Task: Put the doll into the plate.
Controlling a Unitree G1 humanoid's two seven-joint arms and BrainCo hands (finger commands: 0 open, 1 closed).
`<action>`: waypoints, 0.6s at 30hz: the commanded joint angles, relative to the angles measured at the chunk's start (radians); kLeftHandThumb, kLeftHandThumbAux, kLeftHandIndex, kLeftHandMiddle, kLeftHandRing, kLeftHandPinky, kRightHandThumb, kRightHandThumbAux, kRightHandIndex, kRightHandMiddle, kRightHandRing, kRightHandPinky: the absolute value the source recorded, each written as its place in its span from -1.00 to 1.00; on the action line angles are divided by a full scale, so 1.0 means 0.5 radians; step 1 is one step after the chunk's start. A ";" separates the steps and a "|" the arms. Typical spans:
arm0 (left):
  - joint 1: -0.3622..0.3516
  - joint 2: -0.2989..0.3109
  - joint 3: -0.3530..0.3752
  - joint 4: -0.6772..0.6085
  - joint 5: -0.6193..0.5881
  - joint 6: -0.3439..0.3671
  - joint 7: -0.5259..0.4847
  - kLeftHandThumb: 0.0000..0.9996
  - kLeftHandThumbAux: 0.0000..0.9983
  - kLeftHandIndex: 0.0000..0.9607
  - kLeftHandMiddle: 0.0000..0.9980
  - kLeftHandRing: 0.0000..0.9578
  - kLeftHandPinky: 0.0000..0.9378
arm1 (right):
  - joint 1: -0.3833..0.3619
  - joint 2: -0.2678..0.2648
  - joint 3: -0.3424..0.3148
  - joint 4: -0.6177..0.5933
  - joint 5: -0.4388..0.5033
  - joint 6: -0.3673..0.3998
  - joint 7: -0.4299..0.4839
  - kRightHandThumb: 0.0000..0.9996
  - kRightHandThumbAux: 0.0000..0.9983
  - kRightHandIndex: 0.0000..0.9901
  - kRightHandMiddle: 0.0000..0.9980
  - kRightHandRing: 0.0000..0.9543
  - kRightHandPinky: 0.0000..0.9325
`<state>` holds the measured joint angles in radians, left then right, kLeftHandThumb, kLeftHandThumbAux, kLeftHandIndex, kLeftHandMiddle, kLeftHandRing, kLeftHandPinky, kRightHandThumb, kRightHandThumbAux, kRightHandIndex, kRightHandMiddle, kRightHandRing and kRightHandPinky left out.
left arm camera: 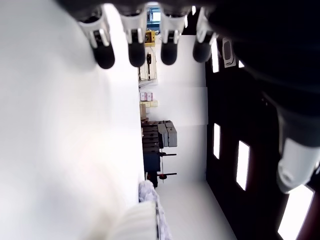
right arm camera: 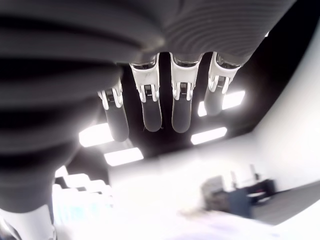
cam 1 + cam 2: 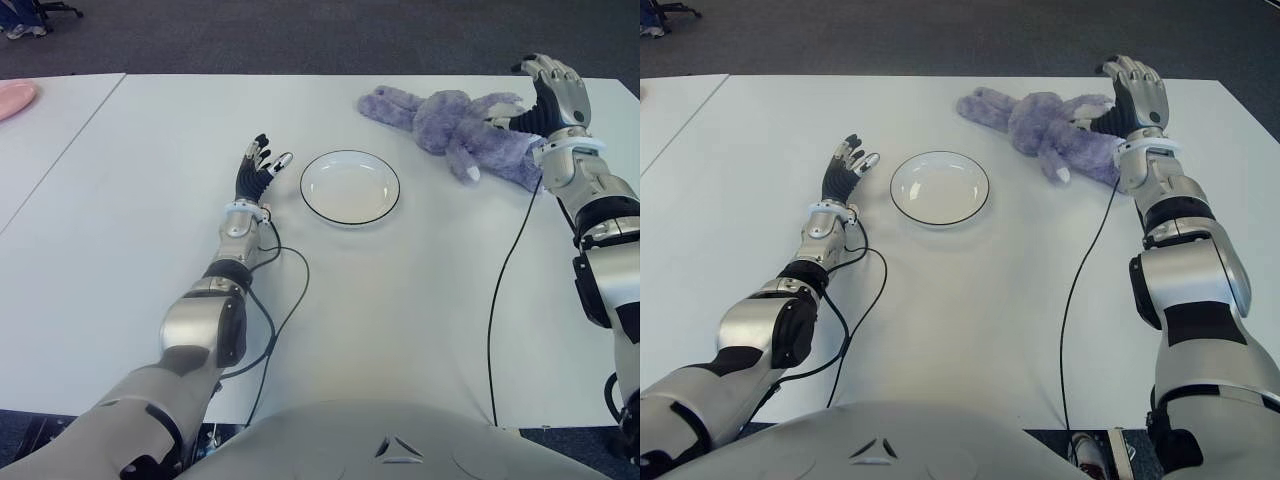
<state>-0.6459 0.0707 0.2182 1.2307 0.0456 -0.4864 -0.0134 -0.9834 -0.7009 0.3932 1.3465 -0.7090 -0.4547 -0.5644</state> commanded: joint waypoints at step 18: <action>0.382 -0.113 0.018 0.258 -0.005 0.262 0.037 -1.00 0.03 -0.80 -0.80 -0.80 -0.75 | 0.132 -0.095 0.170 0.050 -0.112 0.140 0.103 -0.78 0.48 -0.53 -0.79 -0.83 -0.81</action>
<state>-0.6458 0.0689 0.2211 1.2307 0.0436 -0.4867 -0.0129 -0.9718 -0.7419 0.4735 1.3562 -0.7618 -0.4001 -0.5382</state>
